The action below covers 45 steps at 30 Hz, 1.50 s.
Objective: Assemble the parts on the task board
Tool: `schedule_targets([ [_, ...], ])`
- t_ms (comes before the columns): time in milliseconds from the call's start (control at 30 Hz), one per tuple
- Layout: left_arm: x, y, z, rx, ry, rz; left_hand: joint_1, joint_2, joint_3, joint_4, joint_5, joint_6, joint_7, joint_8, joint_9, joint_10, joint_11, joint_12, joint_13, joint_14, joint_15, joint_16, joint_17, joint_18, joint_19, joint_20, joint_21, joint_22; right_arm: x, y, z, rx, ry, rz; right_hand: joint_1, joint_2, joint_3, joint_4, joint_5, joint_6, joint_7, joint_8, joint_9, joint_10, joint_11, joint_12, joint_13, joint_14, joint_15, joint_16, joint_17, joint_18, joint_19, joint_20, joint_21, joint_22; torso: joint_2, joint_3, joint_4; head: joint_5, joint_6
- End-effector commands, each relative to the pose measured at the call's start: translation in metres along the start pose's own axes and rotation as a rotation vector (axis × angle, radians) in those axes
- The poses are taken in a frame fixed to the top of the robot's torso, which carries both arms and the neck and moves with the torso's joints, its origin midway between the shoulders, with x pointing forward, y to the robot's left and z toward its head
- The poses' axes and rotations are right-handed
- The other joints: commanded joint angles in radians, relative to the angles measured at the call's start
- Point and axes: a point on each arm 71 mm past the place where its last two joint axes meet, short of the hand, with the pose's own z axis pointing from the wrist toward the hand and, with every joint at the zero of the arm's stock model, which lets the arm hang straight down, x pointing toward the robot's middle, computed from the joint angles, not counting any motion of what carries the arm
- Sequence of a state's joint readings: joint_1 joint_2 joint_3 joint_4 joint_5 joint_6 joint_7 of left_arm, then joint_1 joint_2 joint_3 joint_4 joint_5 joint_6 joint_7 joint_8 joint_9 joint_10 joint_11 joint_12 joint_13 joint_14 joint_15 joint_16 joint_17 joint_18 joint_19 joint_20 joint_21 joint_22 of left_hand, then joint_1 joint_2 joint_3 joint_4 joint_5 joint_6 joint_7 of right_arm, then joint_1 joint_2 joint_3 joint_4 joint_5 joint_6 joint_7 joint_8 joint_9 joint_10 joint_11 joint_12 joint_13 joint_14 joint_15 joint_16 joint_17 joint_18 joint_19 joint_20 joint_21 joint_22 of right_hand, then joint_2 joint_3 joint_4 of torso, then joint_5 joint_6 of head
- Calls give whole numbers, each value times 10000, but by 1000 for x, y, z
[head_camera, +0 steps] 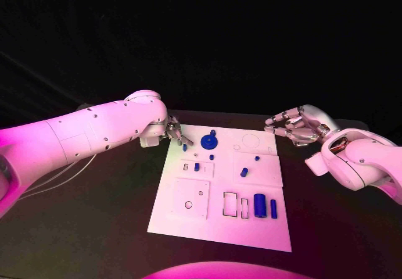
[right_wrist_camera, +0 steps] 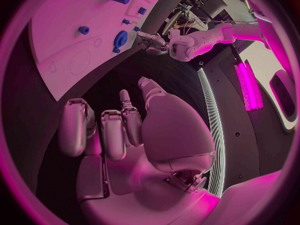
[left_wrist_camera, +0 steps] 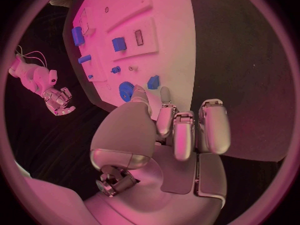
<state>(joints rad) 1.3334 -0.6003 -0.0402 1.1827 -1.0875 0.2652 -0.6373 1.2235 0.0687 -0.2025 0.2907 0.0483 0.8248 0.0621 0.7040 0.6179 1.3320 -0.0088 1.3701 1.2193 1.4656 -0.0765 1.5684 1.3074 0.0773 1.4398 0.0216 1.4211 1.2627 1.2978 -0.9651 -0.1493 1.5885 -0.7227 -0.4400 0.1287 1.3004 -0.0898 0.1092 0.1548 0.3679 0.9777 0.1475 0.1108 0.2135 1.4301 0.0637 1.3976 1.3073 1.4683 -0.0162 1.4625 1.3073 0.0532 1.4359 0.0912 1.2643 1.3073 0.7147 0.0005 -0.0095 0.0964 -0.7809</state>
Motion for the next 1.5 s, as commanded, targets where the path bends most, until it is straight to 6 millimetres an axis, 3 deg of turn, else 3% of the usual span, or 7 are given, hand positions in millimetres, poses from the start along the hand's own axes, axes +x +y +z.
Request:
schedule_targets([
  [33, 2, -2, 1, 83, 282, 28, 48, 54, -55, -10, 6, -32, 21, -63, -25, -64, 24, -50, -43, 1052, 91, 24, 2634, -143, -50, 47, 19, -27, 2, 1, 0, -70, 154, -9, -90, -10, -46, 3, 47, -35, -26, 15, 12, -16, -30, 19, 958, 591, 29, -33, 1336, 181, -50, -6, 39, 426, 0, 1, -5, -3, -3],
  [467, 4, -3, 2, 110, 414, 51, 226, 146, -72, -30, 6, -2, 56, -190, -94, -134, 60, -111, -138, 1052, 128, 24, 2634, -126, -101, 89, -14, -95, 2, 1, 0, -80, 162, -9, -90, -10, -46, 3, 47, -35, -26, 15, 12, -16, -30, 19, 958, 591, 29, -33, 1336, 181, -50, -6, 39, 426, -3, 2, 1, -4, -17],
  [800, 4, -3, 3, 152, 417, -72, 943, 515, 181, -143, 10, 74, 92, -420, -212, -143, 91, -126, -166, 1052, 164, 24, 2634, -124, -118, 149, 2, -70, 2, 1, 1, -89, 132, -14, -104, 20, -80, 4, 48, -25, -32, 28, 21, -8, -37, 25, 958, 597, 22, -29, 1341, 181, -39, -10, 40, 430, -7, 0, -2, -4, -35],
  [1067, 5, -3, 2, 166, 506, -290, 2703, 1034, 1395, -882, 24, 54, -46, -687, -339, -198, -41, -194, -204, 1052, 52, 24, 2634, -110, -154, 91, -12, -100, 2, 1, 1, -94, 133, -15, -104, 20, -80, 4, 48, -25, -32, 28, 21, -8, -37, 25, 958, 597, 22, -29, 1341, 181, -39, -10, 40, 430, -1, 0, -2, -14, -80],
  [1300, 7, -3, 1, 222, 729, -674, 3245, 865, 2372, -997, 28, 71, -25, -844, -398, -227, -32, -277, -255, 1052, 47, 24, 2634, -107, -178, 62, -29, -119, 2, 1, 1, -91, 122, -20, -103, 26, -83, 2, 49, -29, -32, 27, 21, -16, -38, 16, 948, 594, 22, -36, 1333, 186, -49, -10, 14, 411, -3, -1, 1, -17, -87],
  [1367, 7, -2, 0, 237, 798, -832, 3192, 686, 2764, -860, 30, 98, -11, -862, -386, -216, -11, -292, -269, 1052, 80, 24, 2634, -102, -181, 63, -30, -116, 2, 1, 1, -92, 121, -21, -103, 26, -83, 2, 49, -29, -32, 27, 21, -16, -38, 16, 948, 594, 22, -36, 1333, 186, -49, -10, 14, 411, -5, -1, -3, -12, -87],
  [1500, 7, 1, -2, 225, 890, -1198, 2979, -18, 4147, -522, 59, 148, -13, -827, -266, -164, -12, -291, -274, 1052, 70, 24, 2634, -104, -185, 95, -36, -107, 2, 1, 1, -95, 119, -22, -103, 26, -83, 2, 49, -29, -32, 27, 21, -16, -38, 16, 948, 594, 22, -36, 1333, 186, -49, -10, 14, 411, -7, 1, 1, -11, -83],
])
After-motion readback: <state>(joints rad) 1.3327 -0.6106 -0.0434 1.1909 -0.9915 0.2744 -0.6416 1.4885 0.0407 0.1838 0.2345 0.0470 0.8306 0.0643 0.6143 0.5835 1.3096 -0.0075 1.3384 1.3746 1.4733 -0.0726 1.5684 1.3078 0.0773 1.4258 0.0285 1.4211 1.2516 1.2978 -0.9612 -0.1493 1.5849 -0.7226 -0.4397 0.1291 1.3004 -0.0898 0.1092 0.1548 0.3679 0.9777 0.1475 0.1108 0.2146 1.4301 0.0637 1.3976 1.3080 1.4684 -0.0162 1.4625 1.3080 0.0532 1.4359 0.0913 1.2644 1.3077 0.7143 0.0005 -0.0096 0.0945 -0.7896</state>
